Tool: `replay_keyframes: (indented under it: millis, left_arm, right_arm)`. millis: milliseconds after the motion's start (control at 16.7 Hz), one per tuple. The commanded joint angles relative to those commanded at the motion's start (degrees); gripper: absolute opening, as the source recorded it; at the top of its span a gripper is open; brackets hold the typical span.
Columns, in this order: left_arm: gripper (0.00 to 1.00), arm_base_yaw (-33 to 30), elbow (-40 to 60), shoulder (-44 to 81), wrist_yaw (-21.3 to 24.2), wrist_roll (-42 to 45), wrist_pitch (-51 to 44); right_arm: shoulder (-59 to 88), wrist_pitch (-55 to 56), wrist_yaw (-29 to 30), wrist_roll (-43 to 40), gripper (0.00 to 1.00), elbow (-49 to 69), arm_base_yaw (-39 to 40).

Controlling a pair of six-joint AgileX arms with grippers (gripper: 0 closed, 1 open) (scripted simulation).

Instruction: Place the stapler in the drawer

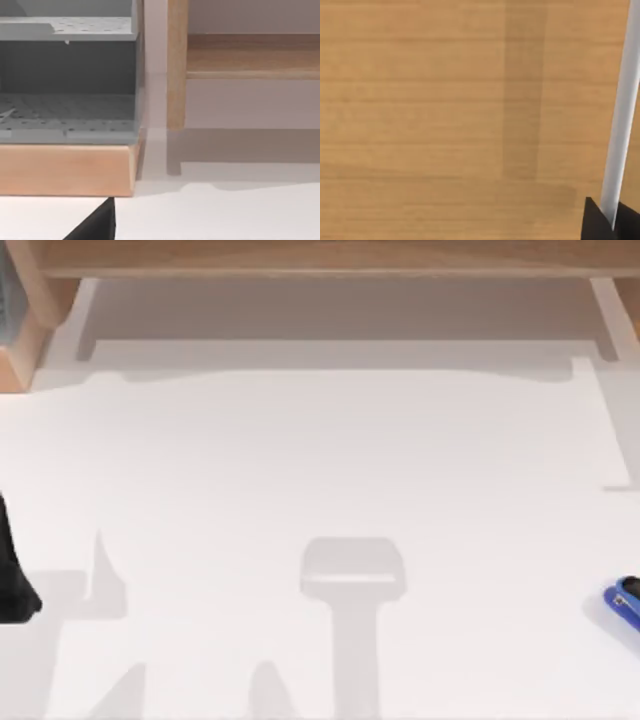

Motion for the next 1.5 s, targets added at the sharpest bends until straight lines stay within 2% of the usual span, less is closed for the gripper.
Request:
replay_keyframes:
  millis: [300,1080,1500]
  left_arm:
    - [1.00,0.0,0.0,0.0,0.0,0.0,0.0]
    - [1.00,0.0,0.0,0.0,0.0,0.0,0.0]
    - [1.00,0.0,0.0,0.0,0.0,0.0,0.0]
  right_arm:
    - [-0.8,1.0,-1.0,0.1,0.00,-1.1,-0.9]
    - [-0.8,1.0,-1.0,0.1,0.98,-1.1,-0.9]
    - [-0.8,1.0,-1.0,0.1,1.00,-1.1,-0.9]
